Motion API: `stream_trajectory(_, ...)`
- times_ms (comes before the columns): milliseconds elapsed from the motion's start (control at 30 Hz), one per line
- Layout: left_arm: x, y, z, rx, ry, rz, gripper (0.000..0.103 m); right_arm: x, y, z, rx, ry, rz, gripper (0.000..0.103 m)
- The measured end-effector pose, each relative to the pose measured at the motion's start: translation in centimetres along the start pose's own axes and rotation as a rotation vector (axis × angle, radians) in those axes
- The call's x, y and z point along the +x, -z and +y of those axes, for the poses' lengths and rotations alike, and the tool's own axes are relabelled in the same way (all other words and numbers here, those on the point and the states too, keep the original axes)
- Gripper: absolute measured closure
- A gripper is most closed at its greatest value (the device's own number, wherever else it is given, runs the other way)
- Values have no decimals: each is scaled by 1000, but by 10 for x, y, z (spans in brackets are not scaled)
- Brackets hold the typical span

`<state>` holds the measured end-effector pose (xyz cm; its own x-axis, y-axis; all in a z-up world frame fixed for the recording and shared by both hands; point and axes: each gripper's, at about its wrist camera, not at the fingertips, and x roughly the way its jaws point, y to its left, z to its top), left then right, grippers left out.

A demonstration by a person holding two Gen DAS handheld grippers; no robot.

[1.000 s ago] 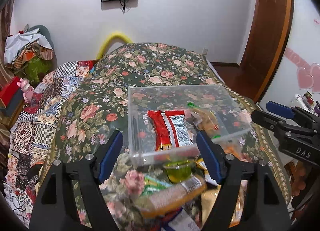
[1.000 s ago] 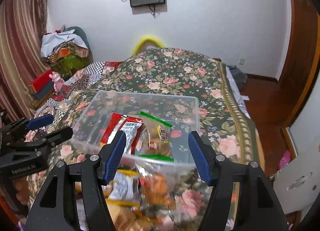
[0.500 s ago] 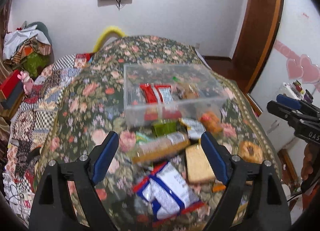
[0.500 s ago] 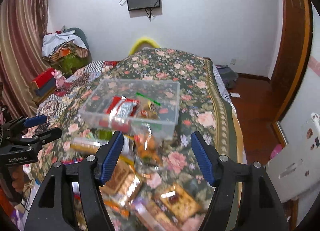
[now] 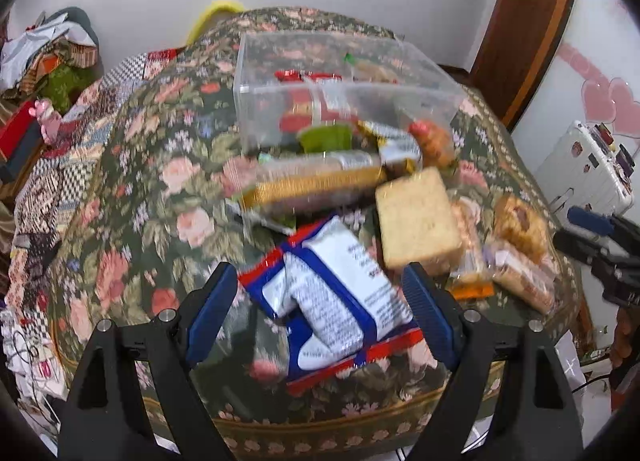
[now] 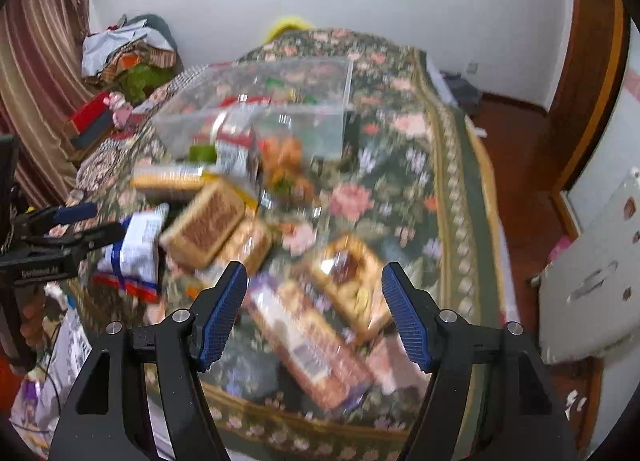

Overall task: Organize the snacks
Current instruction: 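Grasp blue-and-white pack with left tool while right tool grasps striped biscuit roll, then lower blue-and-white pack into box with left tool while right drops biscuit roll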

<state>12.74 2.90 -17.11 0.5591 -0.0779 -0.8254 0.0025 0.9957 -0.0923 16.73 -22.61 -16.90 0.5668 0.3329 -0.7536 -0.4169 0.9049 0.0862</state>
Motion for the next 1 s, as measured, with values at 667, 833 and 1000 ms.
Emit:
stream_trajectory(667,46,13,-8,-53,23,76,18,37,31,-1,12,-93,134,47)
stream_trajectory(833,49,16,-12,-24,0,41,21,45,35,4,-10,-70,152,45)
stream_trajectory(1000,47,18,-9,0,-4,14,28,45,37,6,-17,-52,140,48)
